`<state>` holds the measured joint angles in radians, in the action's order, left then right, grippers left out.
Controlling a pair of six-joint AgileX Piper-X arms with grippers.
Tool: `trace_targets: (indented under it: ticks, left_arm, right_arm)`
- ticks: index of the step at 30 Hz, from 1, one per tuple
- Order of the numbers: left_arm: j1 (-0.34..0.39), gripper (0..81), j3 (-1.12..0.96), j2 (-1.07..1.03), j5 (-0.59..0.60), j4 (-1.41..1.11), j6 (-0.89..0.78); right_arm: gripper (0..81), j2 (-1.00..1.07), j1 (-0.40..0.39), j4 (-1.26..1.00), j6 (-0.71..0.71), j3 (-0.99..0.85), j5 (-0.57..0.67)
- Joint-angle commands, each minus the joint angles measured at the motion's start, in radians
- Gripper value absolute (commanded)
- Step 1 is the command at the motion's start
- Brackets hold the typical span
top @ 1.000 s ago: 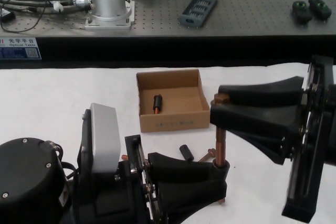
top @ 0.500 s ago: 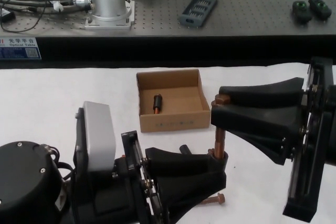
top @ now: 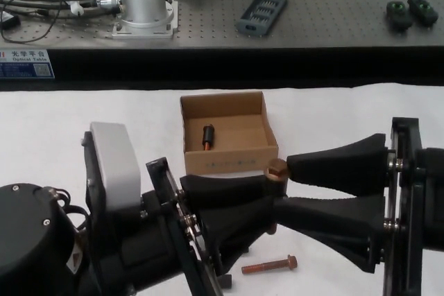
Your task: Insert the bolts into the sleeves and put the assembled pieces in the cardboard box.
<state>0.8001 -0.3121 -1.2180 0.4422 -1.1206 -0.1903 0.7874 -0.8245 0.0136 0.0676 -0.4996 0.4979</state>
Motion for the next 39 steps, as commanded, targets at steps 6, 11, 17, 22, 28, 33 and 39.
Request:
trace_targets:
  ticks: [6,11,17,22,28,33,39]
  left_arm:
    - [-0.003,0.6,-0.014,0.010,-0.105,-0.034,-0.032]
    - [-0.033,0.6,-0.023,0.010,-0.148,-0.020,-0.082]
    - [-0.113,0.6,-0.146,0.010,-0.131,0.260,-0.087]
    - [-0.176,0.6,-0.357,0.004,-0.133,0.772,0.024]
    - [-0.264,0.6,-0.616,-0.111,-0.134,1.033,0.051]
    - [-0.315,0.6,-0.830,-0.277,-0.131,1.167,0.009]
    - [-0.327,0.6,-1.081,-0.472,-0.131,1.342,0.011]
  right_arm:
    - [36.6,0.000,-0.003,-0.082,-0.005,-0.004,-0.069]
    - [34.6,-0.056,-0.003,-0.067,-0.005,-0.004,-0.312]
    - [3.4,-0.148,-0.003,0.088,-0.005,-0.004,-0.498]
    - [3.2,-0.188,-0.003,0.221,-0.008,-0.004,-0.498]
    - [3.2,-0.191,-0.003,0.272,-0.008,-0.004,-0.498]
    - [3.2,-0.191,-0.003,0.272,-0.008,-0.004,-0.498]
    - [3.2,-0.191,-0.003,0.272,-0.008,-0.004,-0.498]
